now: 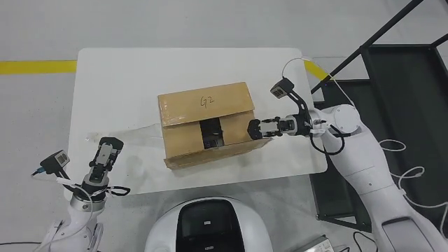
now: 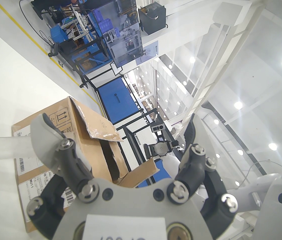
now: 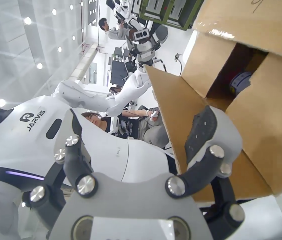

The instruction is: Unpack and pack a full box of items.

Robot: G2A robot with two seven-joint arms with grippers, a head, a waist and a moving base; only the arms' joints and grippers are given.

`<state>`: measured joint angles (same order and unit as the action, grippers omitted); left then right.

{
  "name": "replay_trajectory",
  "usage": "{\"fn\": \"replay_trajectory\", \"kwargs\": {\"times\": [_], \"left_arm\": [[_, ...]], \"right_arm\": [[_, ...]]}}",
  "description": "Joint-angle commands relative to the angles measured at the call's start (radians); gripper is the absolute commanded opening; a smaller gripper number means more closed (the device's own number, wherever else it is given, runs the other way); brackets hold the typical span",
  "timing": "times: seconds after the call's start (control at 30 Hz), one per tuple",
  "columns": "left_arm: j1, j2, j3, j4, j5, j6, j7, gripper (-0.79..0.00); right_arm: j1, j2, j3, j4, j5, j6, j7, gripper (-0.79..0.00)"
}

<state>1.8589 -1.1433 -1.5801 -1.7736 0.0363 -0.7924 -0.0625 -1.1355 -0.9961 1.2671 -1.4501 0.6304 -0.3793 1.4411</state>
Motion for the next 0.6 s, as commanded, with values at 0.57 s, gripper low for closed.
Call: {"fn": "replay_trajectory", "kwargs": {"times": [0.57], "left_arm": [[0.000, 0.000, 0.000, 0.000, 0.000, 0.000, 0.000, 0.000]], "right_arm": [[-0.058, 0.055, -0.083, -0.127, -0.069, 0.025, 0.025, 0.000]]}}
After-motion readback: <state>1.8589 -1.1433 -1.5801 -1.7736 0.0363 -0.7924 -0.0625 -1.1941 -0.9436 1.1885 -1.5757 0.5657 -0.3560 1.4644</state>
